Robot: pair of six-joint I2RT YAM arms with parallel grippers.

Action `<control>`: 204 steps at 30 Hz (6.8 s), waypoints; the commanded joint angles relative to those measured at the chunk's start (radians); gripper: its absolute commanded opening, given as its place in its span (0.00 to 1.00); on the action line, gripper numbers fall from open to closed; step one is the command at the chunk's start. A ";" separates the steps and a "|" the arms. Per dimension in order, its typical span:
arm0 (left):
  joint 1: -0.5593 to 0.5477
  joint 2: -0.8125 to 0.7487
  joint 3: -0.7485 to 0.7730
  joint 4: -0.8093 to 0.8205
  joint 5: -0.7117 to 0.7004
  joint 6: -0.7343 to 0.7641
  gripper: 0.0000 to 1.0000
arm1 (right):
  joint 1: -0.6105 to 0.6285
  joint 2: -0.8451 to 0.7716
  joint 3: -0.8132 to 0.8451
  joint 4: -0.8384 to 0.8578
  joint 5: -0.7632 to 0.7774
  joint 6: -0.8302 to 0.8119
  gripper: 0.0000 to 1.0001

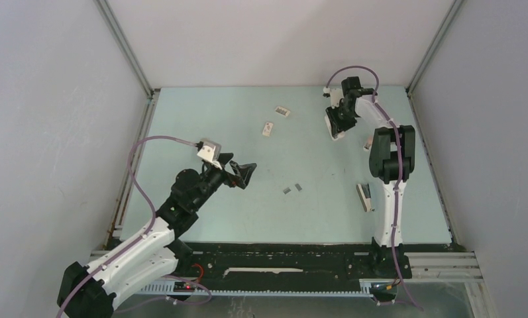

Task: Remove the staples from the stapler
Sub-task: Place the stapler at the center of the board, then pick up the stapler from the center of the board.

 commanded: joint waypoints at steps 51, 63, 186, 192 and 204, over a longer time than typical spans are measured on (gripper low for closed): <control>0.064 0.713 0.221 0.602 0.218 0.194 1.00 | -0.078 -0.524 -0.251 0.107 -0.160 0.007 0.95; 0.069 1.044 0.644 0.240 0.450 0.197 1.00 | -0.129 -0.575 -0.304 0.115 -0.182 0.013 1.00; 0.050 0.182 0.120 -0.016 -0.145 -0.223 1.00 | -0.256 -0.222 -0.272 0.156 0.139 0.600 0.66; 0.051 0.181 0.120 -0.016 -0.141 -0.223 1.00 | -0.254 -0.206 -0.279 0.150 0.145 0.598 0.57; 0.050 0.178 0.116 -0.003 -0.133 -0.223 1.00 | -0.261 -0.187 -0.283 0.151 0.138 0.604 0.53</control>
